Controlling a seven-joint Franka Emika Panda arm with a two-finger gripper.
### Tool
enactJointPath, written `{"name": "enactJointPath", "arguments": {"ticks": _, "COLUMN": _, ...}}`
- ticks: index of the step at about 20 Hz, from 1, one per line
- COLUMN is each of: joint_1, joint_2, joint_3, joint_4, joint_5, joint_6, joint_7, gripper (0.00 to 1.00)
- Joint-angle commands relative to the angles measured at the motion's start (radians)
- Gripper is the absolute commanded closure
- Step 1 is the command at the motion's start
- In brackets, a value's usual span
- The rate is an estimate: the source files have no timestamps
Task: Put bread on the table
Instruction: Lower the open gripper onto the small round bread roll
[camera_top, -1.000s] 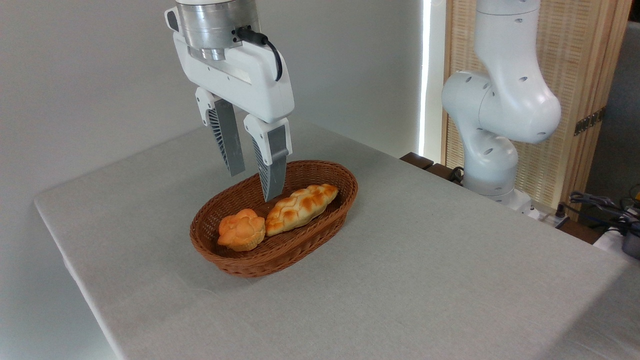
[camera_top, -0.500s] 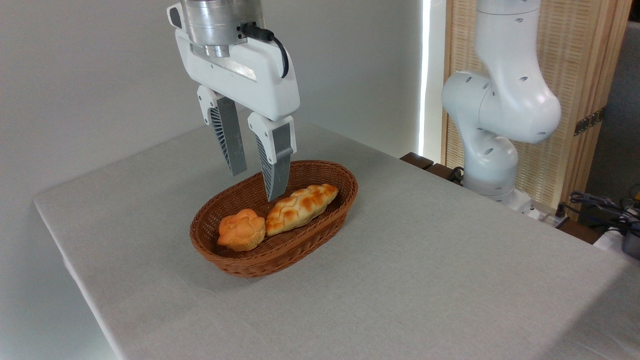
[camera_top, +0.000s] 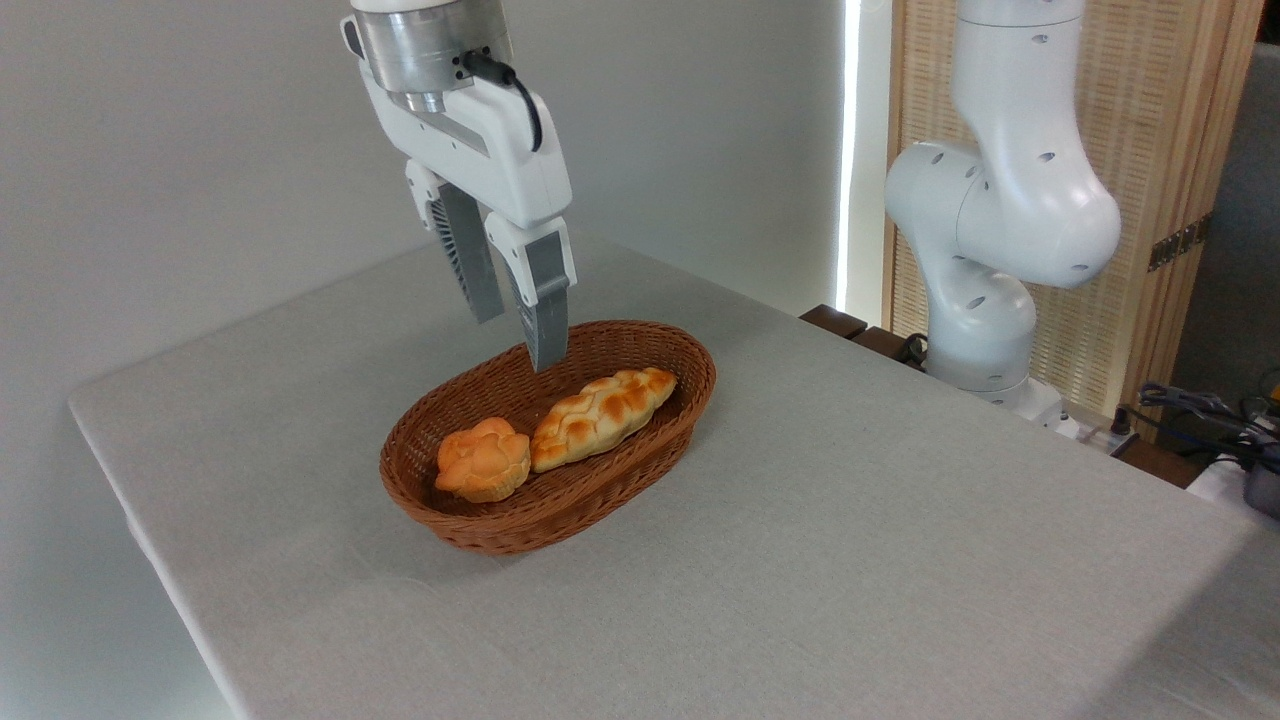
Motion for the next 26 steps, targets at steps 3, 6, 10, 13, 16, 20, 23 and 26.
{"name": "enactJointPath", "arguments": {"ticks": 3, "joint_1": -0.125, "joint_2": -0.109, "joint_3": 0.005, "joint_4": -0.214, "joint_5": -0.058, "joint_6": 0.043, "joint_7": -0.019, "gripper": 0.0}}
{"name": "enactJointPath", "arguments": {"ticks": 6, "joint_1": -0.157, "joint_2": -0.112, "joint_3": 0.005, "joint_4": -0.268, "joint_5": -0.064, "joint_6": 0.171, "joint_7": -0.021, "gripper": 0.0}}
{"name": "enactJointPath", "arguments": {"ticks": 10, "joint_1": -0.156, "joint_2": -0.101, "joint_3": 0.005, "joint_4": -0.371, "joint_5": -0.054, "joint_6": 0.382, "joint_7": -0.006, "gripper": 0.0}}
{"name": "enactJointPath", "arguments": {"ticks": 13, "joint_1": -0.157, "joint_2": -0.075, "joint_3": 0.005, "joint_4": -0.438, "joint_5": -0.051, "joint_6": 0.545, "joint_7": 0.034, "gripper": 0.0}}
{"name": "enactJointPath", "arguments": {"ticks": 16, "joint_1": -0.151, "joint_2": -0.045, "joint_3": 0.005, "joint_4": -0.452, "joint_5": -0.049, "joint_6": 0.558, "joint_7": 0.128, "gripper": 0.0}}
{"name": "enactJointPath", "arguments": {"ticks": 20, "joint_1": -0.153, "joint_2": 0.002, "joint_3": 0.003, "joint_4": -0.452, "joint_5": -0.049, "joint_6": 0.611, "joint_7": 0.129, "gripper": 0.0}}
{"name": "enactJointPath", "arguments": {"ticks": 23, "joint_1": -0.153, "joint_2": 0.009, "joint_3": 0.003, "joint_4": -0.454, "joint_5": -0.048, "joint_6": 0.63, "joint_7": 0.131, "gripper": 0.09}}
{"name": "enactJointPath", "arguments": {"ticks": 26, "joint_1": -0.154, "joint_2": 0.012, "joint_3": 0.003, "joint_4": -0.454, "joint_5": -0.046, "joint_6": 0.63, "joint_7": 0.132, "gripper": 0.52}}
